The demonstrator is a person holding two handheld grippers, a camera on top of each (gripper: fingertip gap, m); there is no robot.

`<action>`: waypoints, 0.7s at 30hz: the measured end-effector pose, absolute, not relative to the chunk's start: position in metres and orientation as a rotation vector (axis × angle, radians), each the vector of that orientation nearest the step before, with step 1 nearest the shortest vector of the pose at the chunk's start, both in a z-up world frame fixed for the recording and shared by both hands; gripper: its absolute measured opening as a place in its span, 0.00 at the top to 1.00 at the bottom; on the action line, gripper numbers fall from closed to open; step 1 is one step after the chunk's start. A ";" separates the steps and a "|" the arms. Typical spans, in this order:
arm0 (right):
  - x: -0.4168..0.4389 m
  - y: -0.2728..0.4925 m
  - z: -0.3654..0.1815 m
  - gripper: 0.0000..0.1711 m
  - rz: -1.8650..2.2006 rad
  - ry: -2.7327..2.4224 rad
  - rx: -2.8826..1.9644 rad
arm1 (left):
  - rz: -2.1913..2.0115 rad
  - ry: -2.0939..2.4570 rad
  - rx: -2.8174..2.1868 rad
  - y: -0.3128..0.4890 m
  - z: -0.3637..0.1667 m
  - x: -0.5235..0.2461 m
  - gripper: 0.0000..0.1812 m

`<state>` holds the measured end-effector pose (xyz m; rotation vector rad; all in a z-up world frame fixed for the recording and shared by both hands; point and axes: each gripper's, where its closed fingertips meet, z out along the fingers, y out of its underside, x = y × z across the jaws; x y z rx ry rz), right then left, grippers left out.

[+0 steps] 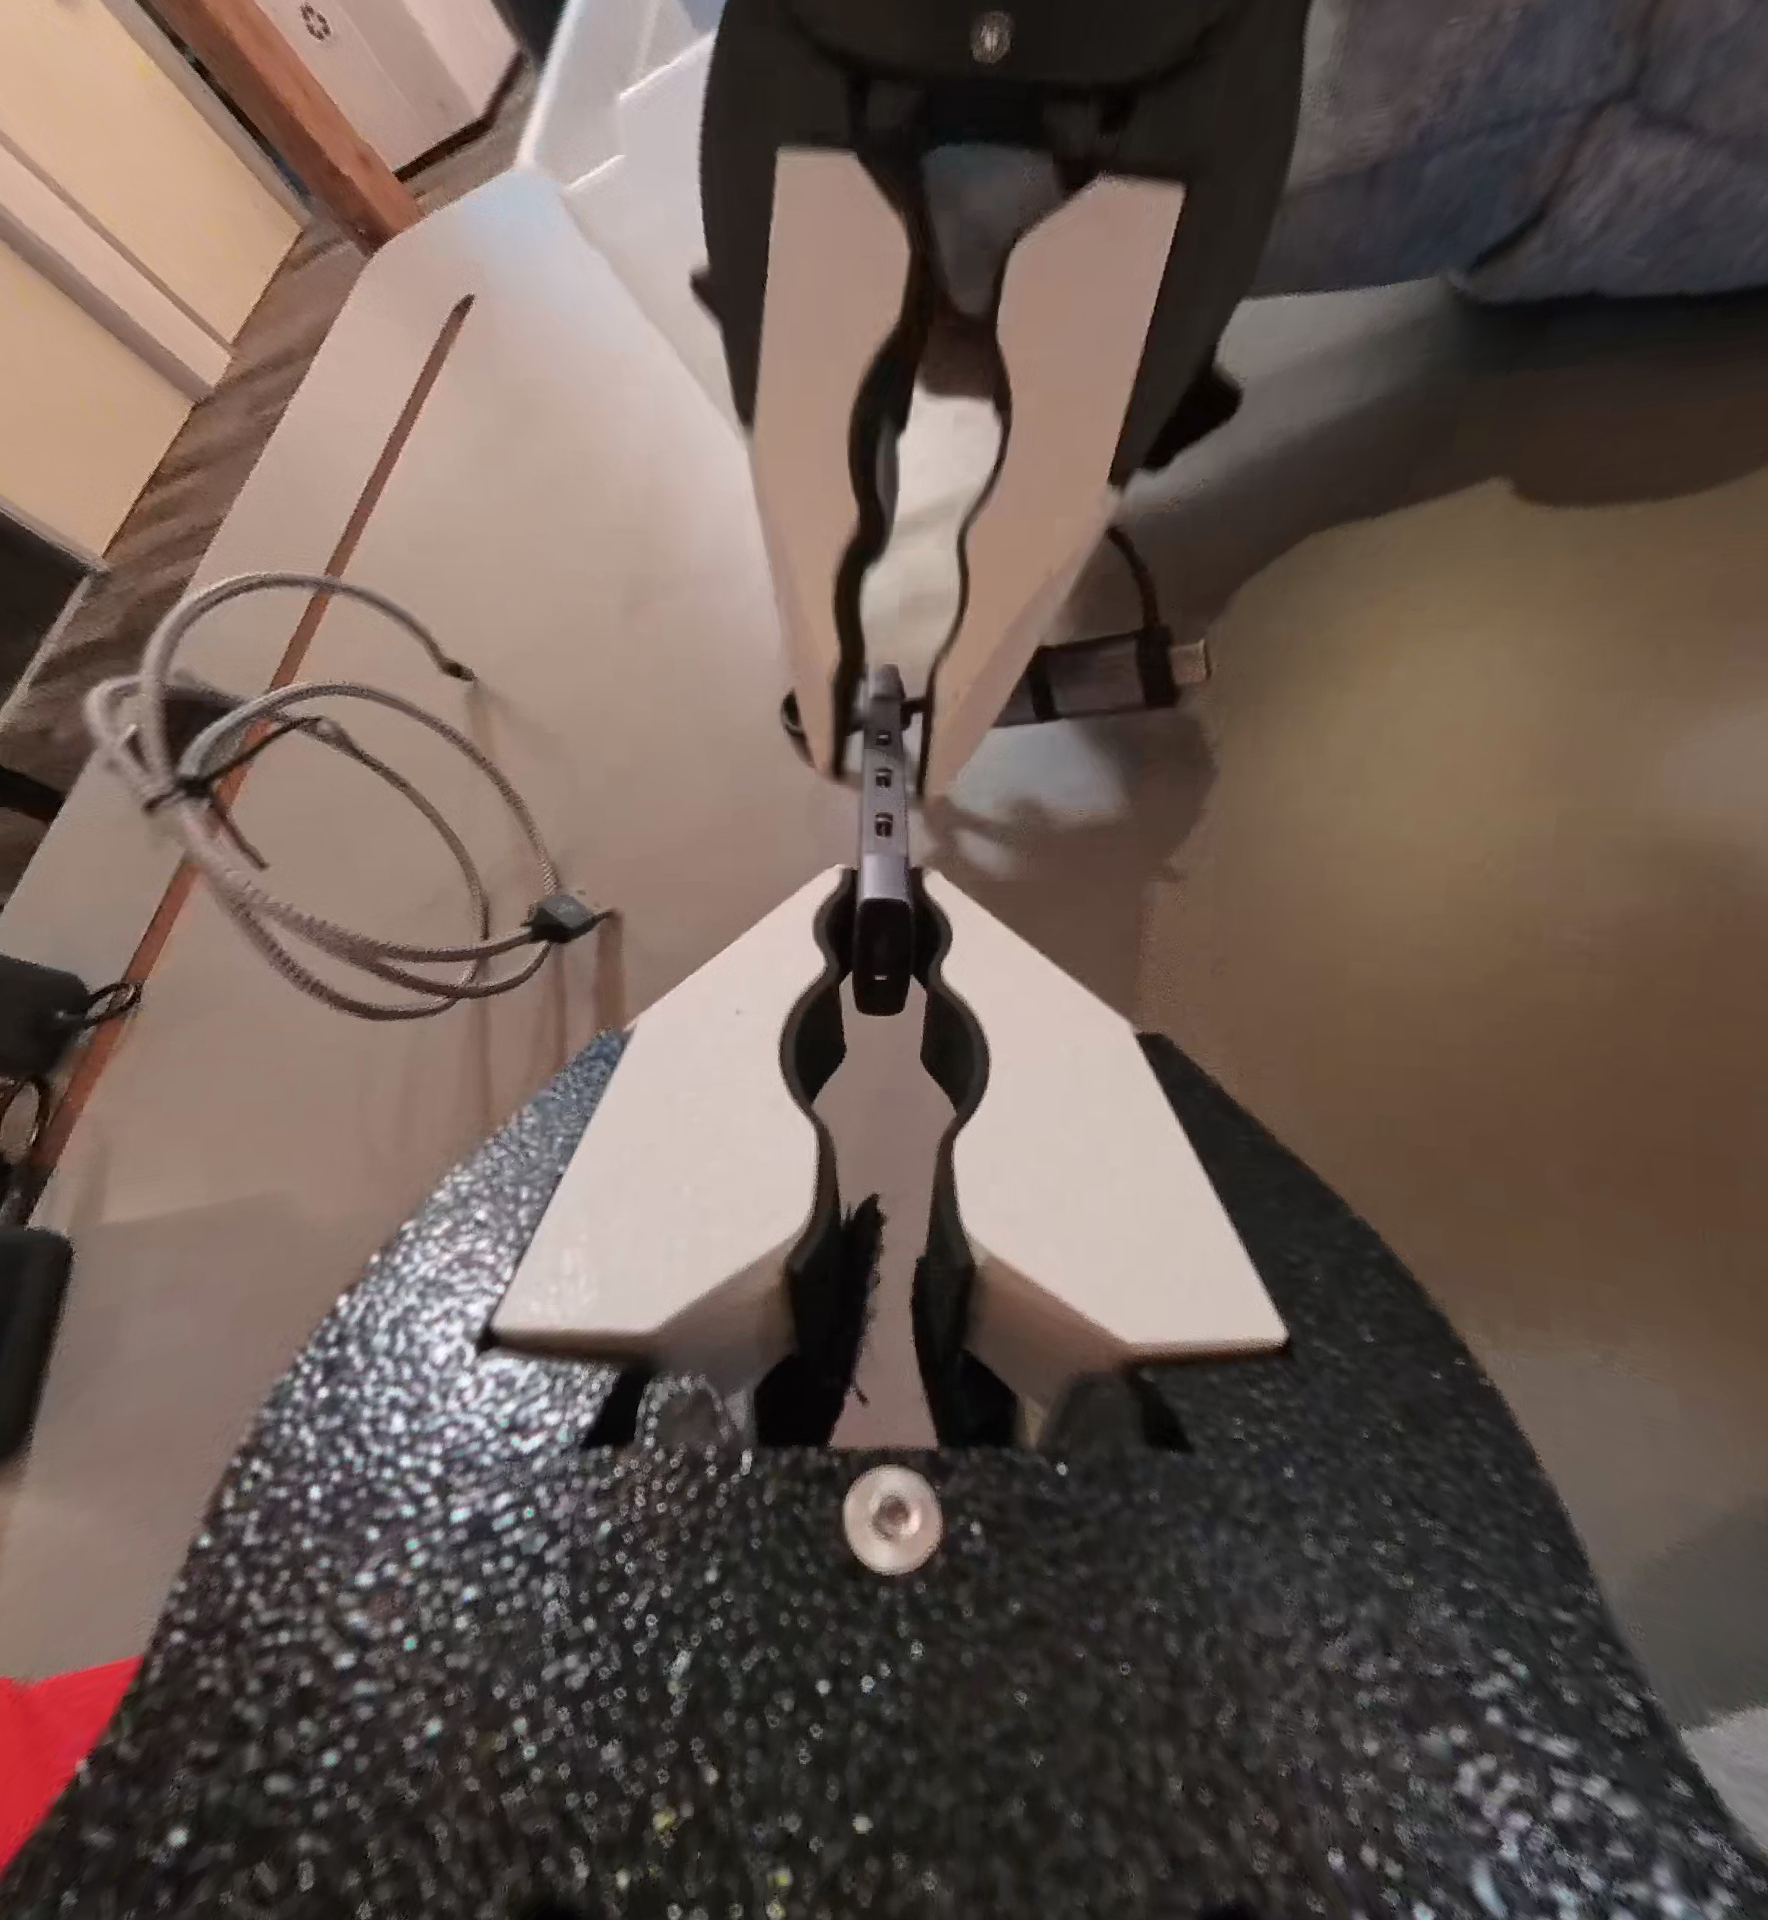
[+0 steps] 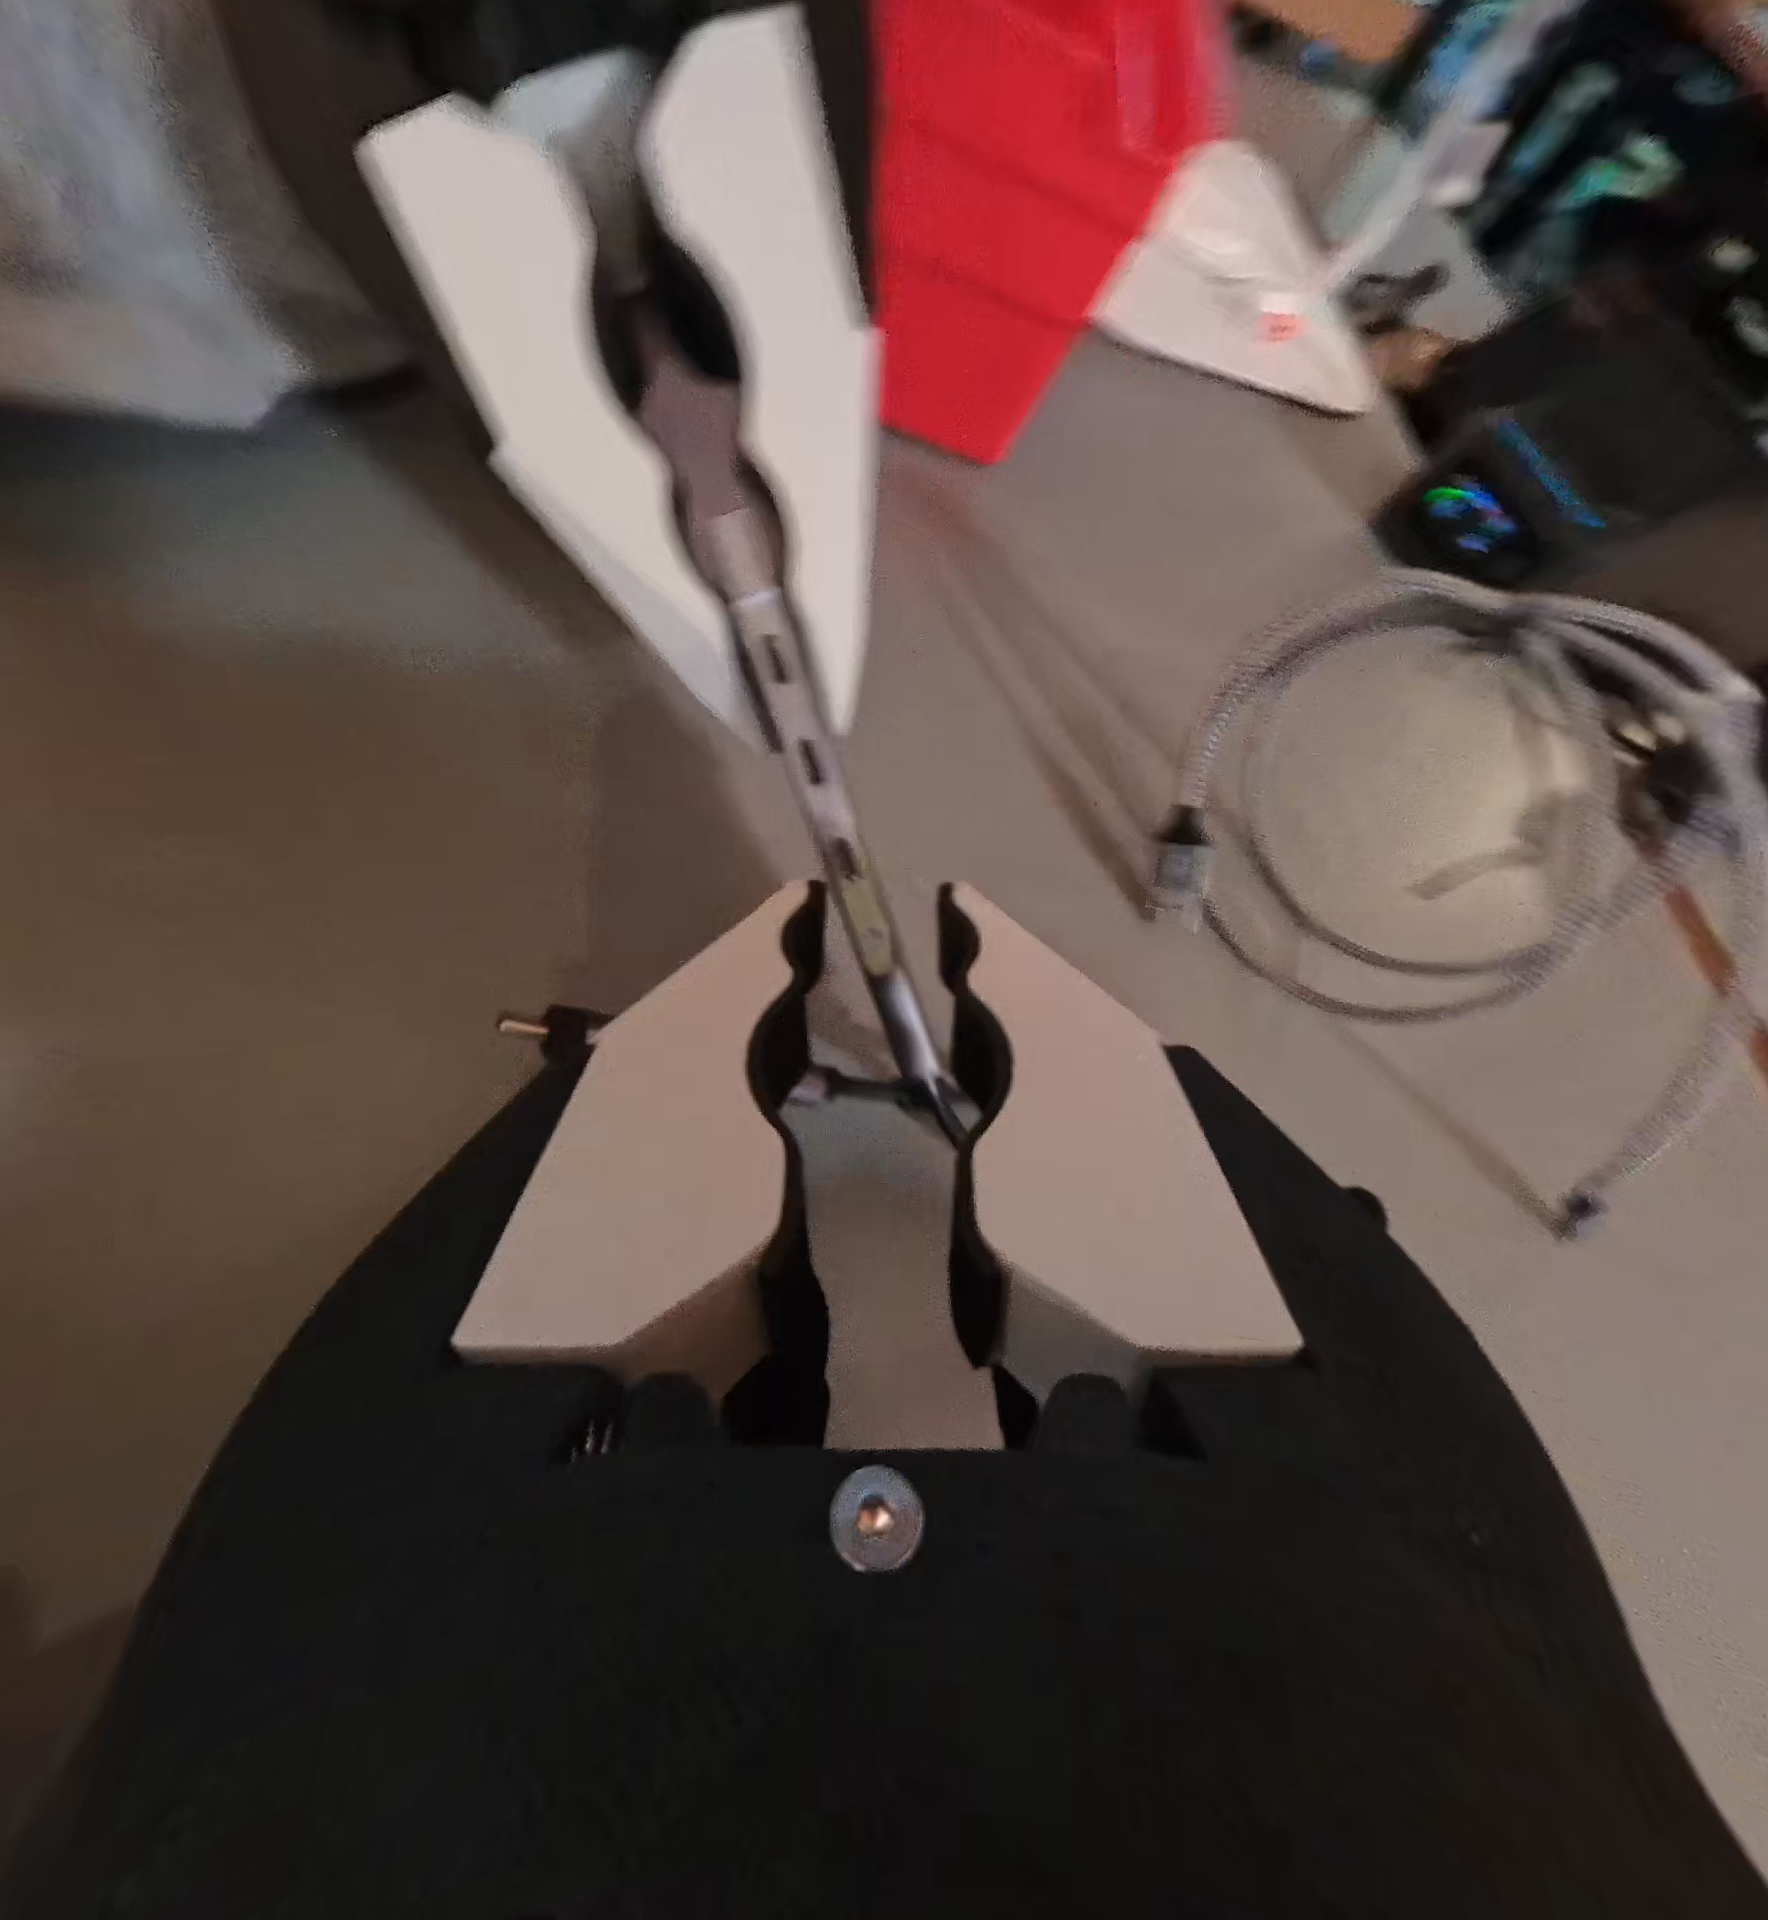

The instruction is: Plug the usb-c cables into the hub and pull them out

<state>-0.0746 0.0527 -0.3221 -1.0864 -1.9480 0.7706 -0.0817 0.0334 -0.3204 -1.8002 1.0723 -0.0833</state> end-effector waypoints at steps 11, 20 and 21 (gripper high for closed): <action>-0.088 0.228 -0.289 0.82 0.284 -1.289 -1.793 | 0.200 1.031 -1.826 0.051 -0.329 -0.115 0.96; -0.113 0.269 -0.361 0.81 0.024 -1.646 -2.012 | 0.177 1.021 -1.836 0.051 -0.331 -0.117 0.96; -0.113 0.270 -0.360 0.80 -0.007 -1.686 -1.994 | 0.177 1.022 -1.840 0.051 -0.332 -0.118 0.97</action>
